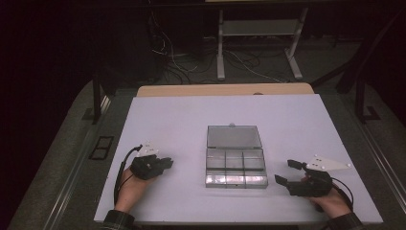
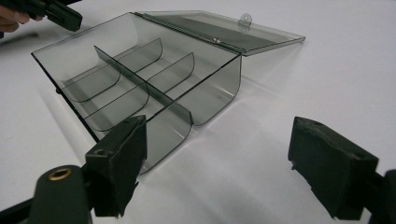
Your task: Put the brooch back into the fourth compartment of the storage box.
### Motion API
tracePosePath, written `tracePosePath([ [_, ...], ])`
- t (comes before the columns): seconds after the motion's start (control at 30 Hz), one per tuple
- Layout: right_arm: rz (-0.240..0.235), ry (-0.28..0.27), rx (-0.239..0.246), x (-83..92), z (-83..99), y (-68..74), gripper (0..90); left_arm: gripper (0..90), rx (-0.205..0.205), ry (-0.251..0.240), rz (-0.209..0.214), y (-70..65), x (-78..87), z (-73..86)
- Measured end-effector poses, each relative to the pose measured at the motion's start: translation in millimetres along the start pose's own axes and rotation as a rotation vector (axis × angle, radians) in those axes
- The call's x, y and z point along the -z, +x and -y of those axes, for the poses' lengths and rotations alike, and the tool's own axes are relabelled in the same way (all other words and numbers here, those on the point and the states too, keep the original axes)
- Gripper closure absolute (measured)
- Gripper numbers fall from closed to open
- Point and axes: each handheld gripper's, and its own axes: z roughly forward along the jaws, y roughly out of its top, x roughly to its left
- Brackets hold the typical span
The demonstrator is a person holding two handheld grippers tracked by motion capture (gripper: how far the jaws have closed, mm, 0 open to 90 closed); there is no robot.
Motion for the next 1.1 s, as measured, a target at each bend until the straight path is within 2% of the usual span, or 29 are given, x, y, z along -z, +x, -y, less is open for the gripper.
tracePosePath([
  [0.53, -0.002, 0.002, 0.001, -0.1, 0.0, 0.2, 19.4, 79.8, 0.005, -0.084, 0.038, -7.4, 11.9, -9.0],
  [1.1, 0.0, 0.003, 0.001, -0.3, -0.2, 0.6, 19.4, 79.8, -0.001, -0.144, 0.09, -21.2, 16.5, -19.4],
])
